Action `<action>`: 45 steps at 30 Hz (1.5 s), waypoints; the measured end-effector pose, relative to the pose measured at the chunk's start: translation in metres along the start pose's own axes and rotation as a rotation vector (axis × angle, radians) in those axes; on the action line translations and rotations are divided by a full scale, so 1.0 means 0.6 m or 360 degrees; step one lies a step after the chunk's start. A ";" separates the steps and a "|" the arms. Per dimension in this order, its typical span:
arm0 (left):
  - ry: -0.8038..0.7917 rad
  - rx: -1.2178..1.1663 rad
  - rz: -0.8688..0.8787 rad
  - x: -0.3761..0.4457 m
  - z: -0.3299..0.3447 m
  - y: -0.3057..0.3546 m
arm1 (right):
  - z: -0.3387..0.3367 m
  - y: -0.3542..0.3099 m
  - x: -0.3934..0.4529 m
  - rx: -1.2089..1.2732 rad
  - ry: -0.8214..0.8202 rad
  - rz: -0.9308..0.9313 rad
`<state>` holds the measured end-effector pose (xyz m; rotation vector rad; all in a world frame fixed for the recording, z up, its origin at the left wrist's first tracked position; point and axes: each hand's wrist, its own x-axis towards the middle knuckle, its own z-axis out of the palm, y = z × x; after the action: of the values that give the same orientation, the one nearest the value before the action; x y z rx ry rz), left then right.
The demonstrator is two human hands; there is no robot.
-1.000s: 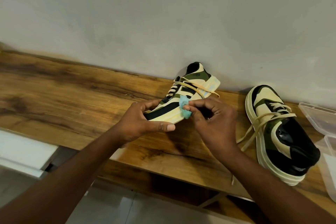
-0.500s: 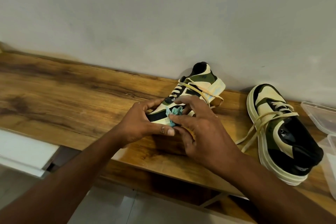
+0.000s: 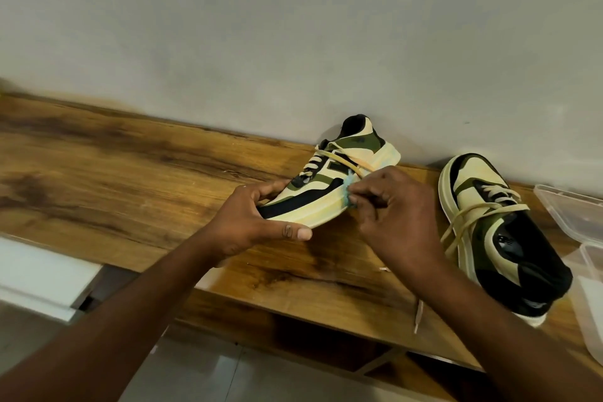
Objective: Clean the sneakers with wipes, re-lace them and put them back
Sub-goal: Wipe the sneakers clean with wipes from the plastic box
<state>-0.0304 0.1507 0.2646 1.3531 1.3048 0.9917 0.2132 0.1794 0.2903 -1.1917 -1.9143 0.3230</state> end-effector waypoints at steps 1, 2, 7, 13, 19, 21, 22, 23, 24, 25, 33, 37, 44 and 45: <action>-0.0006 -0.0009 -0.0008 0.001 0.000 0.000 | 0.005 -0.012 -0.011 0.0007 -0.0016 -0.0076; -0.0006 -0.0021 -0.0028 0.001 -0.001 0.000 | 0.011 -0.026 -0.024 0.0013 -0.0054 -0.0163; -0.0061 -0.0029 -0.0068 0.006 -0.010 -0.005 | 0.030 -0.045 -0.046 -0.0053 -0.0212 -0.0460; -0.0042 -0.0023 -0.0087 0.008 -0.015 -0.007 | 0.012 0.016 -0.007 0.0070 0.0165 0.0015; -0.0067 -0.0132 -0.0102 0.004 -0.022 -0.006 | 0.033 -0.039 -0.045 0.0077 0.0021 -0.0342; -0.0083 -0.0115 -0.0091 0.006 -0.027 -0.007 | 0.038 -0.058 -0.062 -0.0024 -0.0125 -0.0552; -0.0102 -0.0103 -0.0097 0.008 -0.030 -0.007 | 0.039 -0.060 -0.063 -0.0067 -0.0161 -0.0603; -0.0122 -0.0097 -0.0112 0.009 -0.034 -0.008 | 0.038 -0.056 -0.061 -0.0070 -0.0166 -0.0597; -0.0145 -0.0095 -0.0129 0.010 -0.037 -0.010 | 0.036 -0.048 -0.056 -0.0045 -0.0140 -0.0549; -0.0169 -0.0093 -0.0142 0.010 -0.041 -0.011 | 0.033 -0.037 -0.049 -0.0010 -0.0087 -0.0480; -0.0278 -0.0022 -0.0132 0.010 -0.052 -0.010 | 0.013 0.011 -0.015 0.0069 0.0168 0.0017; -0.0264 -0.0029 -0.0133 0.010 -0.054 -0.016 | 0.033 -0.039 -0.049 0.0037 -0.0047 -0.0426; -0.0319 0.0036 -0.0104 0.009 -0.056 -0.013 | 0.019 0.004 -0.018 0.0038 0.0106 -0.0243; -0.0323 0.0048 -0.0100 0.007 -0.056 -0.011 | 0.015 0.015 -0.010 0.0037 0.0157 -0.0139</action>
<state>-0.0643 0.1583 0.2643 1.3888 1.2054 0.7731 0.2135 0.1810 0.2764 -1.0857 -1.8657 0.2353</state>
